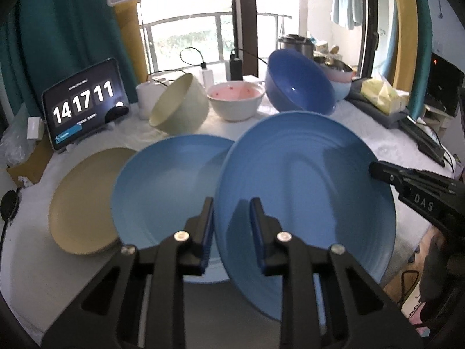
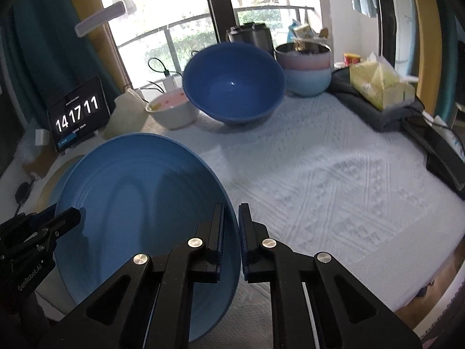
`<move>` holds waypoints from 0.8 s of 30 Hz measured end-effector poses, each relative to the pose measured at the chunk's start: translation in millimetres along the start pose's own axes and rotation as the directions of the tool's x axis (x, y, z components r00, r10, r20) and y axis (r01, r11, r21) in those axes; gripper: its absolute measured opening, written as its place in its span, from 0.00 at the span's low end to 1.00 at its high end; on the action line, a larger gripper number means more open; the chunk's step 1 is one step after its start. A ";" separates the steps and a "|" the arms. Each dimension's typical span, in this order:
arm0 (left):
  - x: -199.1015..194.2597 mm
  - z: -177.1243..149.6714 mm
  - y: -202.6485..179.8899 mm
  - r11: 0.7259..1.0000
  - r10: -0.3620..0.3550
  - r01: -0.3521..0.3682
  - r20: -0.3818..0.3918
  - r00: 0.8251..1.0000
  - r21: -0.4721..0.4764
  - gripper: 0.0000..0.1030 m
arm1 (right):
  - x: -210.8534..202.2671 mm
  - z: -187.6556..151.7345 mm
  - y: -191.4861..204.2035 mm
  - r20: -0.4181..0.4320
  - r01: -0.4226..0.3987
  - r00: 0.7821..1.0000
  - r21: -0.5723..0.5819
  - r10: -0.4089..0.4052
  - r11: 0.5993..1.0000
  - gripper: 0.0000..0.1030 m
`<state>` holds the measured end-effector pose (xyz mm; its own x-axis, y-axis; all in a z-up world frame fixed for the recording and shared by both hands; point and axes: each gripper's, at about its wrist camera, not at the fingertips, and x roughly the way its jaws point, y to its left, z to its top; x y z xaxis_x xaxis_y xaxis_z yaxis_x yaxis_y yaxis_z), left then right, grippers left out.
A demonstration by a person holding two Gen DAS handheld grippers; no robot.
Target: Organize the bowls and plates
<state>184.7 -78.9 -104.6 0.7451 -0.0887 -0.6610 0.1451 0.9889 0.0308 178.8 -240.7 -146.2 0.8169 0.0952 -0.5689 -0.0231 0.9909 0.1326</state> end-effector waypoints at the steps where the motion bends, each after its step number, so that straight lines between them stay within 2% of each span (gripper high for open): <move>1: -1.6 0.3 3.0 1.000 0.003 -0.003 0.005 1.000 -0.004 0.24 | -0.4 2.2 4.3 0.003 0.000 1.000 -0.006 0.000 1.000 0.11; 14: -21.1 9.2 51.6 0.997 0.066 -0.061 0.092 0.994 -0.056 0.24 | 1.0 20.3 52.9 0.022 -0.027 0.999 -0.067 0.028 0.997 0.11; 24: -14.4 8.8 88.4 0.989 0.120 -0.110 0.094 0.988 -0.098 0.24 | 20.0 28.8 94.8 -0.006 -0.054 0.999 -0.117 0.054 0.992 0.11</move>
<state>192.5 8.7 -85.7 0.8149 0.0194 -0.5793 -0.0027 0.9996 0.0298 209.6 -147.6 -121.6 0.8112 0.1487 -0.5656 -0.1345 0.9886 0.0670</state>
